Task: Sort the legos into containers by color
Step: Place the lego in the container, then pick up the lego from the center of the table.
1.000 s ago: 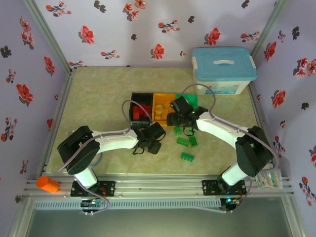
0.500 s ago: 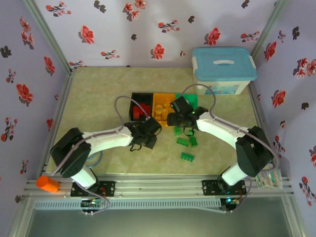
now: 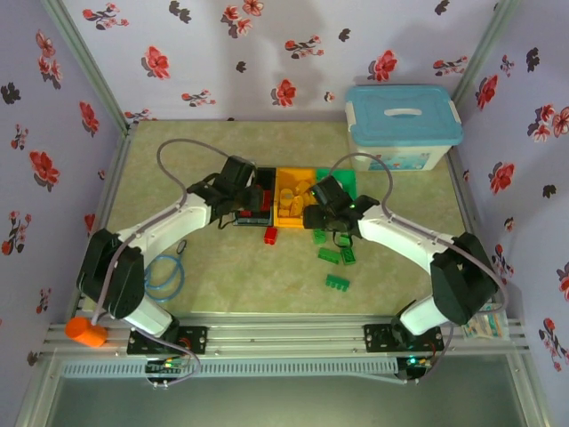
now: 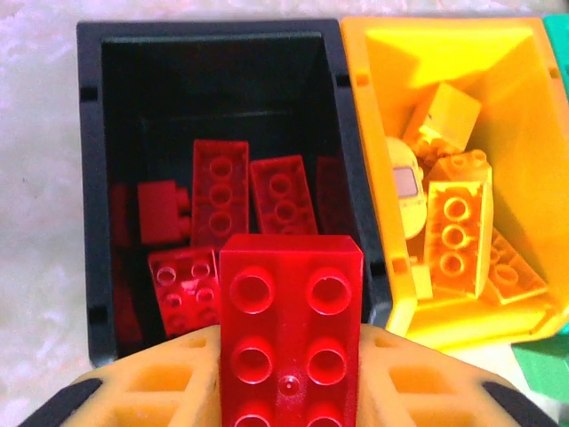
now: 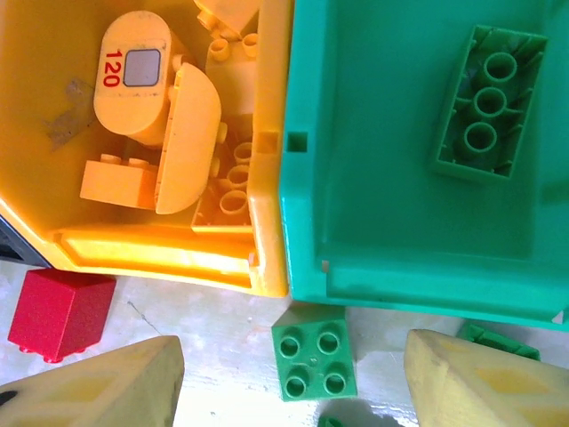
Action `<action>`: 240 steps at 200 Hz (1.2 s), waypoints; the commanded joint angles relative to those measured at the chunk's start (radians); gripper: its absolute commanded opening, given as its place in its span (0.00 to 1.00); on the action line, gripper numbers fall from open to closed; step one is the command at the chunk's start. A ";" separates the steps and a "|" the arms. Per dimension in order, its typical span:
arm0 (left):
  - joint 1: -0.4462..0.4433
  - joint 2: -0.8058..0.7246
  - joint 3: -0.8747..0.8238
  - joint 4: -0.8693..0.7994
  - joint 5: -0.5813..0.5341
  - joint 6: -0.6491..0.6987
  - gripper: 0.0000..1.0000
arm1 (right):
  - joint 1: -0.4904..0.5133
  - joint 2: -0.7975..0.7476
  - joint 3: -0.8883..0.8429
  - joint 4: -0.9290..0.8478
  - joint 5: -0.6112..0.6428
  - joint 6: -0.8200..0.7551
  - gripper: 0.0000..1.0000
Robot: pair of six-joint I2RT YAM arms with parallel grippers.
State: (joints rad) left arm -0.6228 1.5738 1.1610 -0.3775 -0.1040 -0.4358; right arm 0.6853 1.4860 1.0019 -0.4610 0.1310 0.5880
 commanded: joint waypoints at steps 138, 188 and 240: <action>0.004 0.042 0.115 -0.052 0.032 0.046 0.74 | -0.003 -0.063 -0.016 -0.011 0.057 0.003 0.68; -0.088 -0.058 -0.064 -0.042 -0.003 -0.009 0.74 | -0.003 -0.032 0.010 0.001 0.049 0.005 0.71; -0.188 -0.065 -0.218 0.057 -0.017 -0.105 0.74 | -0.003 -0.012 -0.005 0.018 0.040 0.015 0.74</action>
State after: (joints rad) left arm -0.7876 1.5150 0.9890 -0.3824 -0.0967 -0.4744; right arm 0.6853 1.4551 0.9848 -0.4599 0.1612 0.5877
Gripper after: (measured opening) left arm 0.740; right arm 0.735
